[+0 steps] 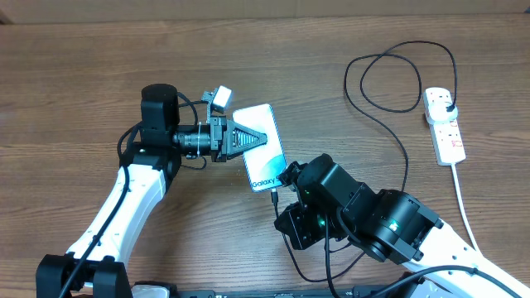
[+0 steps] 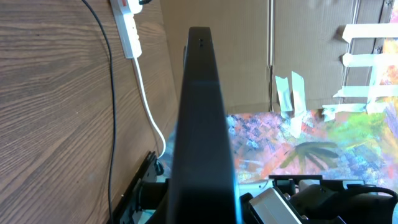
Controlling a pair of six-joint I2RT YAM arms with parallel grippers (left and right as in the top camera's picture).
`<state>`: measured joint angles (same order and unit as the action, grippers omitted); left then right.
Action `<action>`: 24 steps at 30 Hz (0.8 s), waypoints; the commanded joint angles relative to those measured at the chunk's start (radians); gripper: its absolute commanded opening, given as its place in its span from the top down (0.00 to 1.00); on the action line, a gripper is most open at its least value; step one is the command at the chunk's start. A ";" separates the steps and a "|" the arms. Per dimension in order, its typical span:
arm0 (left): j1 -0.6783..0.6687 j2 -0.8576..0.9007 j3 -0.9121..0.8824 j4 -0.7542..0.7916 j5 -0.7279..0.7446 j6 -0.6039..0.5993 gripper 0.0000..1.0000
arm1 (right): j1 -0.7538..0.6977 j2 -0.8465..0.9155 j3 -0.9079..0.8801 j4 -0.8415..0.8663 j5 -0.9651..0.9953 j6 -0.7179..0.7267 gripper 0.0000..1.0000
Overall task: Plug charger to phone and switch on socket
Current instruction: 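Align the plug under the phone's bottom port with right gripper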
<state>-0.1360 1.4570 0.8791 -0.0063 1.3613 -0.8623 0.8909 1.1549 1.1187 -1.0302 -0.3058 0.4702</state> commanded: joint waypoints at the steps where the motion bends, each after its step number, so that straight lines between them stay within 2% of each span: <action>1: -0.002 -0.005 0.018 0.007 0.045 0.001 0.96 | 0.000 0.002 0.021 0.021 0.008 -0.006 0.96; 14: -0.002 -0.005 0.018 0.007 0.045 0.002 0.96 | 0.000 0.033 0.021 0.039 -0.036 -0.008 0.96; 24: -0.002 -0.005 0.017 0.007 0.046 0.021 0.96 | 0.000 0.033 0.022 0.026 0.011 -0.086 0.96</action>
<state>-0.1360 1.4570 0.8791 -0.0059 1.3617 -0.8616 0.8909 1.1885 1.1187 -1.0073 -0.3305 0.4160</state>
